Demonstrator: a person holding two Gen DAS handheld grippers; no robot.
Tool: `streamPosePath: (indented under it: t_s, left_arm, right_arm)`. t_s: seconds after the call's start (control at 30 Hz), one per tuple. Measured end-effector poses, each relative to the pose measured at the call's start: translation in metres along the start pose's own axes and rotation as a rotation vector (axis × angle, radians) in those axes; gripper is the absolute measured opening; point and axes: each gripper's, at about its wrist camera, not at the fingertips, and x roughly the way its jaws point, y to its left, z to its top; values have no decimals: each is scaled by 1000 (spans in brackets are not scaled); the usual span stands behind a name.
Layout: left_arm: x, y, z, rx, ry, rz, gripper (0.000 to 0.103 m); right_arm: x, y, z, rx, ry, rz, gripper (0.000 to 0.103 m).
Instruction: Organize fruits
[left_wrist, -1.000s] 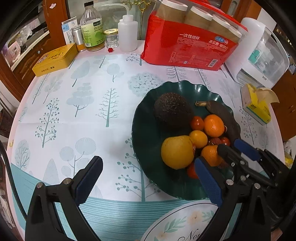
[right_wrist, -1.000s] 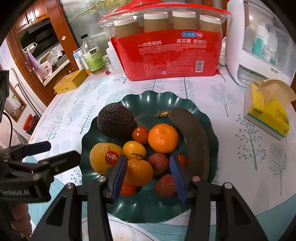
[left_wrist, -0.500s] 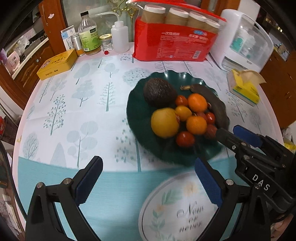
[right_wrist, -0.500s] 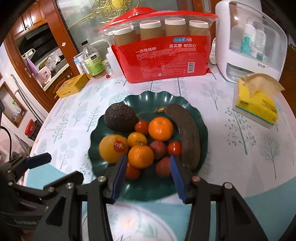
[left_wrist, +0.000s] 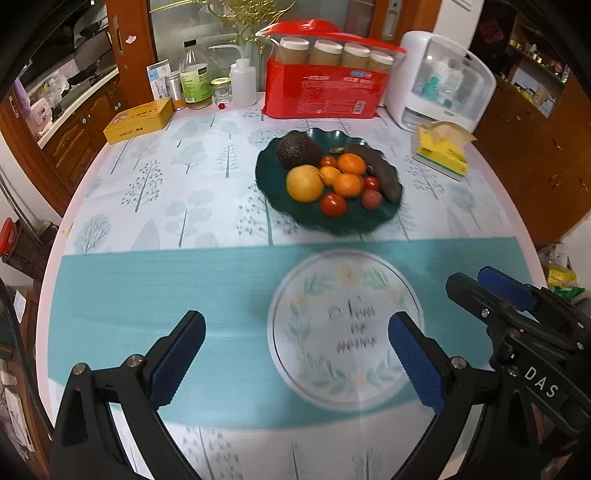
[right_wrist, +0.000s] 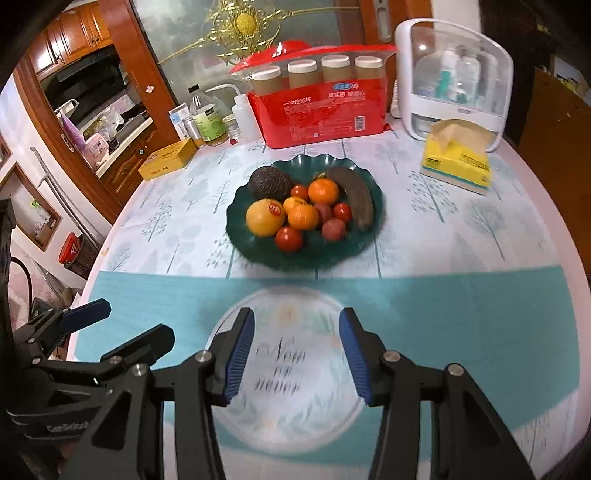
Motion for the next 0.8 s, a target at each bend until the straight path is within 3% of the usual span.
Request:
streamPosePath:
  t_s: [0.4, 0.63, 0.8]
  left_arm:
    - [-60, -6, -46, 19, -81, 52, 99]
    - [-86, -23, -52, 22, -159, 93, 99]
    - [-92, -32, -55, 7, -166, 101, 99]
  right_arm:
    - [-72, 15, -56, 51, -34, -19, 49]
    - [-102, 18, -63, 14, -101, -49, 49]
    - [-117, 17, -63, -29, -133, -66, 49]
